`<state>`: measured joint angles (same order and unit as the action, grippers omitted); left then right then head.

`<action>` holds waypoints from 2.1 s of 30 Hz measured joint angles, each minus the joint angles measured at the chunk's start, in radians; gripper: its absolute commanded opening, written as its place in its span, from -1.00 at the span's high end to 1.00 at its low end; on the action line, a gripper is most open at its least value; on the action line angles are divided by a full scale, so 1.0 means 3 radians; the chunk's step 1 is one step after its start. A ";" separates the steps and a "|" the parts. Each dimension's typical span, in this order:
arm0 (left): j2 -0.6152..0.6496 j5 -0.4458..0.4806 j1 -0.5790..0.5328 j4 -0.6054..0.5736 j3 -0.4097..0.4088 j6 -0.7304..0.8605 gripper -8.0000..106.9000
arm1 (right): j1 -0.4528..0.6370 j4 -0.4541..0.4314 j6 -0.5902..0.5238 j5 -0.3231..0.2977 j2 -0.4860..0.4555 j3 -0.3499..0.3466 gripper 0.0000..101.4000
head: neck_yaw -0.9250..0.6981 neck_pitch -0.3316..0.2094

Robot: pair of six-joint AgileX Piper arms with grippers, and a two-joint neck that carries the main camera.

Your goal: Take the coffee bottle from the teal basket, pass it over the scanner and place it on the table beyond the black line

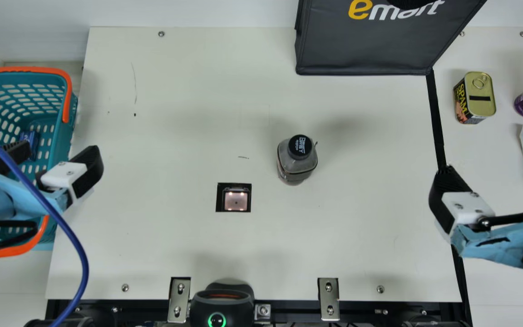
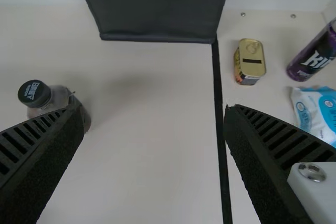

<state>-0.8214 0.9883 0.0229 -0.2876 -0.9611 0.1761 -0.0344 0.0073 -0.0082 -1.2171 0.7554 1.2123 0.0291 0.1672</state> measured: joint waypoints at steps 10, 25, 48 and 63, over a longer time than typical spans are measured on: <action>0.0000 0.0000 0.0000 0.0000 0.0000 0.0000 -0.71 | -0.0320 0.0441 -0.0193 -0.0007 0.0203 -0.0173 -0.87 | 0.0000 0.0000; 0.0000 0.0000 0.0000 0.0000 0.0000 0.0000 -0.71 | -0.0308 0.0885 -0.0687 0.0002 0.0740 0.0022 -0.87 | 0.0000 0.0000; 0.0000 0.0000 0.0000 0.0000 0.0000 0.0000 -0.71 | -0.1385 0.0280 0.0027 0.0395 0.1540 0.0210 -0.87 | 0.0000 0.0000; 0.0000 0.0000 0.0000 0.0000 0.0000 0.0000 -0.71 | -0.1923 -0.0369 0.0733 0.0832 0.1913 0.0060 -0.87 | 0.0000 0.0000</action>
<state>-0.8214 0.9883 0.0229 -0.2876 -0.9611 0.1761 -0.6113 -0.1034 0.2118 -0.9675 1.3292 1.2302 0.0291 0.1672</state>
